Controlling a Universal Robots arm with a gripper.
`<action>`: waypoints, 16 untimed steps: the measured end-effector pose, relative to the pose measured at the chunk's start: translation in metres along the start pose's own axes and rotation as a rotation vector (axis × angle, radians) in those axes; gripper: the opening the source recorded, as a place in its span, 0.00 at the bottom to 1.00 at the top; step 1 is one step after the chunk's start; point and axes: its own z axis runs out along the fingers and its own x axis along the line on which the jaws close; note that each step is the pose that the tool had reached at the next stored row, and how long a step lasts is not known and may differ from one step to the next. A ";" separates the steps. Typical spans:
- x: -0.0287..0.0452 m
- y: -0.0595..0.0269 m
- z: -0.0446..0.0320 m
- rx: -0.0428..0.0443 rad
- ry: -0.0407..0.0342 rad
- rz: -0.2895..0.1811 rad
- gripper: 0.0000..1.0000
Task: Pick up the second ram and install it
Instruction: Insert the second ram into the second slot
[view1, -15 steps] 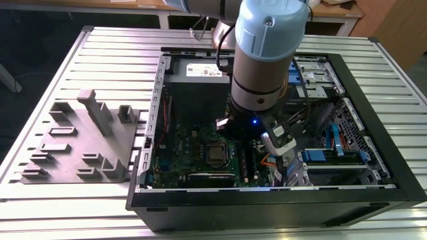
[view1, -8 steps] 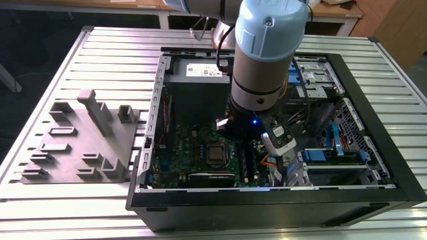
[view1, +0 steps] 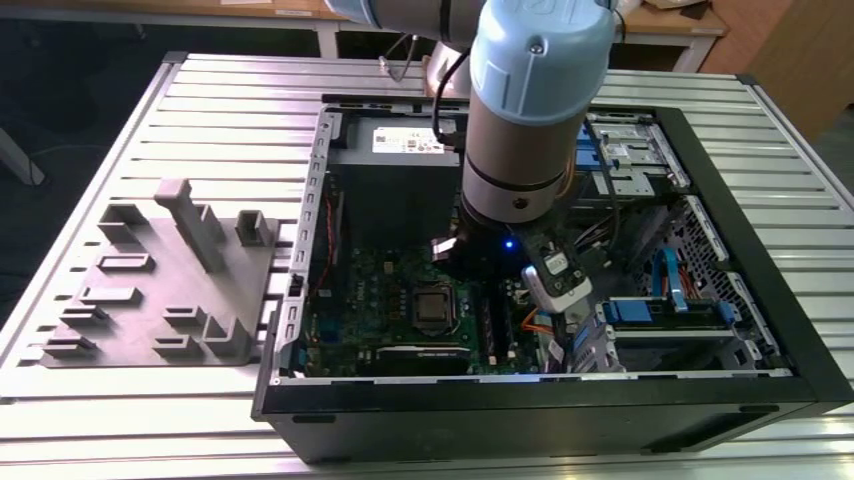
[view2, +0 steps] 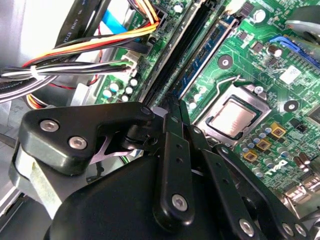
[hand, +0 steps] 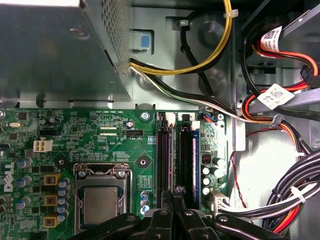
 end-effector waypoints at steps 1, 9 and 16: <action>0.0000 0.0000 0.0001 -0.0002 -0.0001 0.000 0.08; 0.0000 0.0001 0.0002 -0.0012 -0.0002 0.000 0.16; -0.0008 0.0009 -0.0135 -0.0009 0.0000 0.000 0.16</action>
